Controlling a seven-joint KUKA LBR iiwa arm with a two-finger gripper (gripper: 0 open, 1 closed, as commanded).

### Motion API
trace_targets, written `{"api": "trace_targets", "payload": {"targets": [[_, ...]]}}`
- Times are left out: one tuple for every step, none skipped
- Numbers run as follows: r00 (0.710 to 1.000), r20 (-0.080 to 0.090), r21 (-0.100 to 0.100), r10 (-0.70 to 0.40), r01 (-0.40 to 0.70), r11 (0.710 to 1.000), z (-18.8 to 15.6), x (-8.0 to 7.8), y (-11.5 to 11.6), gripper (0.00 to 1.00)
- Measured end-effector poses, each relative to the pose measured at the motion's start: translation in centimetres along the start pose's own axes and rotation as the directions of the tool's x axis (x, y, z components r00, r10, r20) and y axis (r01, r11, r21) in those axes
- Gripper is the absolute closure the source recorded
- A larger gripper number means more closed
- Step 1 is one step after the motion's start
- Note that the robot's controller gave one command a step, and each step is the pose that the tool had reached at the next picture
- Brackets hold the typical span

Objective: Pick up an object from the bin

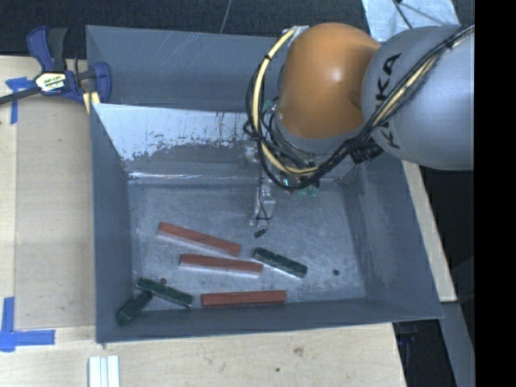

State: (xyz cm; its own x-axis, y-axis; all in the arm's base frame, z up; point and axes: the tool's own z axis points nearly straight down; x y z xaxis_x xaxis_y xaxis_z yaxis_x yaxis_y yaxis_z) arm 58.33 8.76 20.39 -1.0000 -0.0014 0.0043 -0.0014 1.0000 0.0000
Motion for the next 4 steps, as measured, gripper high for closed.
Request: {"api": "trace_targets", "payload": {"targets": [[1.000,0.008,-0.001,0.002,-0.002,1.000,-0.4,-0.2,0.0,0.00],[0.996,0.011,0.001,-0.094,0.094,0.996,4.0,1.8,2.8,0.00],[0.996,0.004,0.007,-0.089,0.089,0.996,10.6,3.2,-1.7,0.00],[0.982,0.006,-0.001,0.189,-0.189,0.982,10.4,8.5,4.1,0.00]]}}
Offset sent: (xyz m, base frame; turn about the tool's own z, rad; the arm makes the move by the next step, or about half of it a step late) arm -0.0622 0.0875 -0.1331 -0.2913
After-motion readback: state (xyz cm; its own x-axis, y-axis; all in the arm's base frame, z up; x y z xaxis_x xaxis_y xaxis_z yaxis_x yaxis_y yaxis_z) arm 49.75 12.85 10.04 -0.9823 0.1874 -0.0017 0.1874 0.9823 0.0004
